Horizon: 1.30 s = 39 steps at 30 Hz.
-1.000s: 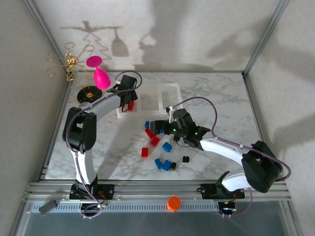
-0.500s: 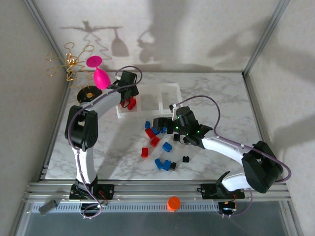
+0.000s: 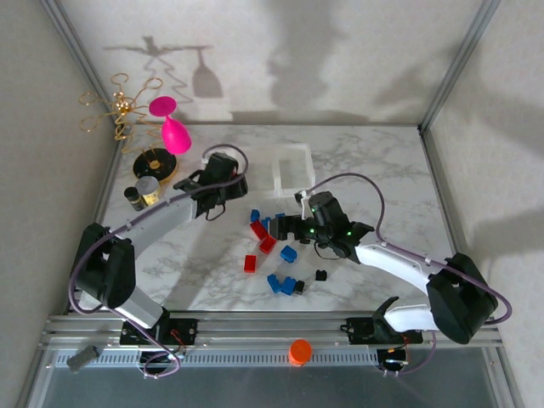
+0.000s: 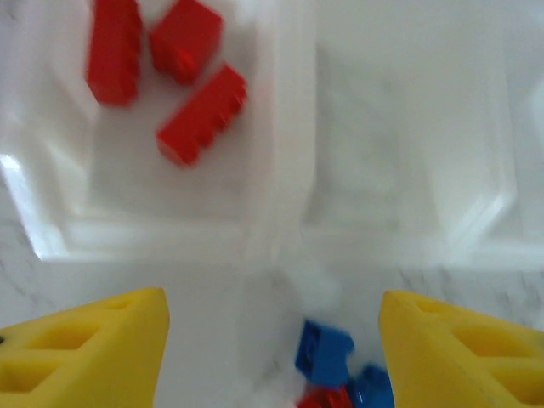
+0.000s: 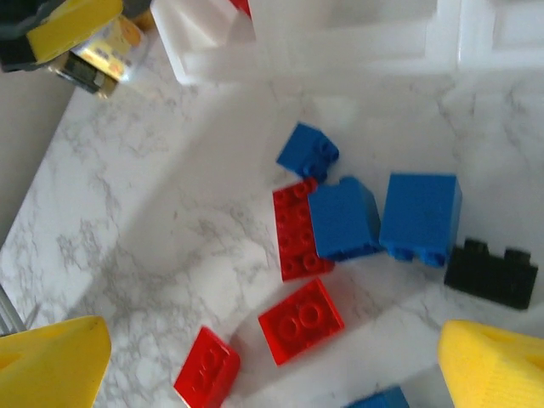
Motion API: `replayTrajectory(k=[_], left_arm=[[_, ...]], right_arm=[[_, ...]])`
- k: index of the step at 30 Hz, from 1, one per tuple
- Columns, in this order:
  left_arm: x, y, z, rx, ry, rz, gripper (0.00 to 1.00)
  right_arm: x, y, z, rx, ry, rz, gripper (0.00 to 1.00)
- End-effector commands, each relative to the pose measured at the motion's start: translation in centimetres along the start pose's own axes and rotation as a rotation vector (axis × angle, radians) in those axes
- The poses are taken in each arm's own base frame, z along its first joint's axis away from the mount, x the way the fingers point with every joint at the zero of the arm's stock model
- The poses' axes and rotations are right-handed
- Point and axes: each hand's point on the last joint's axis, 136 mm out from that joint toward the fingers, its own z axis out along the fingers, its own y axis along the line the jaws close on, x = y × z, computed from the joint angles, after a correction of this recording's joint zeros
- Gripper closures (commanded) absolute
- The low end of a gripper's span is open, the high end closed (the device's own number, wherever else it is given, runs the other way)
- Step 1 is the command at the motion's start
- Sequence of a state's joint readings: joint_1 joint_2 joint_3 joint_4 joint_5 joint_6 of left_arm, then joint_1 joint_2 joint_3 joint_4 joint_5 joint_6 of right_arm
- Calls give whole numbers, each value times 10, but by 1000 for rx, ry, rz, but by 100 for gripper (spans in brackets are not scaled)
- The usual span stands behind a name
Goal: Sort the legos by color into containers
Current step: Place the lego in the container, then pick up the lego from the center of the table.
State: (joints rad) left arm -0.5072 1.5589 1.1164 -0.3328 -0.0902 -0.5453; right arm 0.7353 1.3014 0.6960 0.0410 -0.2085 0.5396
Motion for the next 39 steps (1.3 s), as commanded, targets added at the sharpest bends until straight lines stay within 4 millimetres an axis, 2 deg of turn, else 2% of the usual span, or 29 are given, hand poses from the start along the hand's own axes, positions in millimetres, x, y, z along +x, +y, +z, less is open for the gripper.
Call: replayTrajectory(k=[1,9,15,18,24,28,33,39], left_arm=[[36,-4,-11,16,77,4,33],[96,-14,-24,66,149,-37,32],[133,-32,-26,93,214,94,35],[146,-42,-22,108,235,165,36],[166,-59,-4,113,294,260,40],[179,-71,0,139,315,322,41],[187,-68,11,105,336,351,42],[186,-63,16,59,326,378,42]], right_arm=[[19,-4,-7,-9,59,23,1],[38,-16,-10,4,99,92,1],[40,-17,-15,-24,87,129,1],[37,-23,-19,-24,75,160,1],[34,-34,-31,-4,45,203,1],[33,-40,-37,4,33,220,1],[32,-44,-42,12,16,228,1],[31,-46,-43,13,13,228,1]])
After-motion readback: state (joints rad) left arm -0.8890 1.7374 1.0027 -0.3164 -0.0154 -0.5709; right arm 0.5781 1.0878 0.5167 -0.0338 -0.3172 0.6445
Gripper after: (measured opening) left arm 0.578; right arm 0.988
